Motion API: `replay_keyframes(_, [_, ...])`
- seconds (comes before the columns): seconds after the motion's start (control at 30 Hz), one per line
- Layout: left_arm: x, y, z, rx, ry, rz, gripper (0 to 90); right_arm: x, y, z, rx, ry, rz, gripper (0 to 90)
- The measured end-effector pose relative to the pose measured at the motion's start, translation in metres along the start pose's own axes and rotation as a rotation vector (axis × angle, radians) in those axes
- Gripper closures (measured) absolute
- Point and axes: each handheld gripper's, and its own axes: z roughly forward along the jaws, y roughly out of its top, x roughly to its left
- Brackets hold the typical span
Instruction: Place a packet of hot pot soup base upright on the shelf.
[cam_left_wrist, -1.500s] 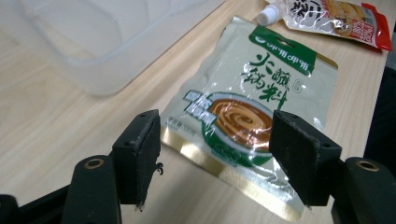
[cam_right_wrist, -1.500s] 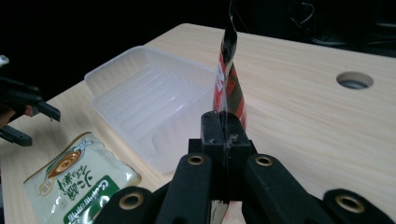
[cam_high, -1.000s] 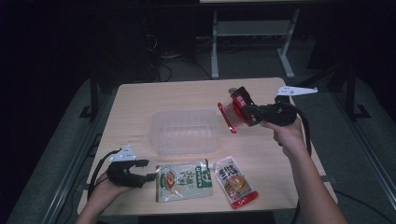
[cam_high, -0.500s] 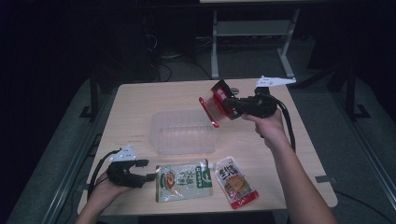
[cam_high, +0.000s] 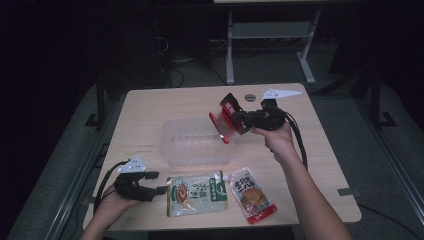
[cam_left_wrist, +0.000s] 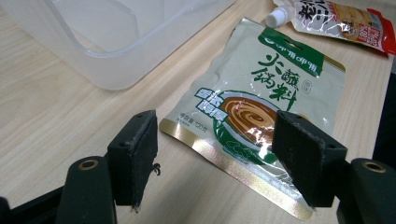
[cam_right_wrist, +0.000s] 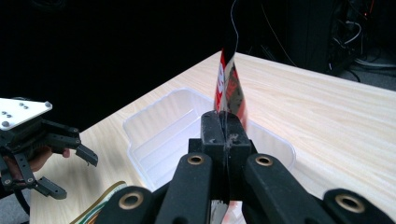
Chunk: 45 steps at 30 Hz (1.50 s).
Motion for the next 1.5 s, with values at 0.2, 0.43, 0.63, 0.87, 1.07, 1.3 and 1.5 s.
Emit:
replay_keyframes(0.2, [0.0, 0.0, 0.001, 0.004, -0.005, -0.001, 31.0, 0.001, -0.006, 0.005, 0.027, -0.012, -0.008, 89.9])
replay_keyframes(0.43, [0.0, -0.001, 0.001, 0.007, -0.006, -0.001, 31.0, 0.004, -0.012, 0.013, 0.063, -0.027, -0.019, 89.7])
replay_keyframes(0.63, [-0.001, -0.001, 0.002, 0.01, -0.011, -0.01, 30.7, 0.005, -0.013, 0.014, 0.091, -0.025, -0.027, 89.1])
replay_keyframes(0.87, [-0.001, -0.001, 0.004, 0.016, -0.014, -0.003, 30.6, 0.006, -0.018, 0.016, 0.112, -0.019, -0.033, 89.2])
replay_keyframes(1.07, [-0.001, -0.001, 0.005, 0.021, -0.016, -0.002, 30.3, 0.006, -0.02, 0.017, 0.114, -0.008, -0.028, 89.2])
replay_keyframes(1.3, [-0.002, -0.002, 0.006, 0.028, -0.02, -0.011, 30.2, 0.008, -0.027, 0.025, 0.148, -0.01, -0.038, 89.2])
replay_keyframes(1.5, [-0.001, -0.002, 0.007, 0.033, -0.021, -0.004, 30.2, 0.005, -0.03, 0.032, 0.168, -0.014, -0.034, 89.2])
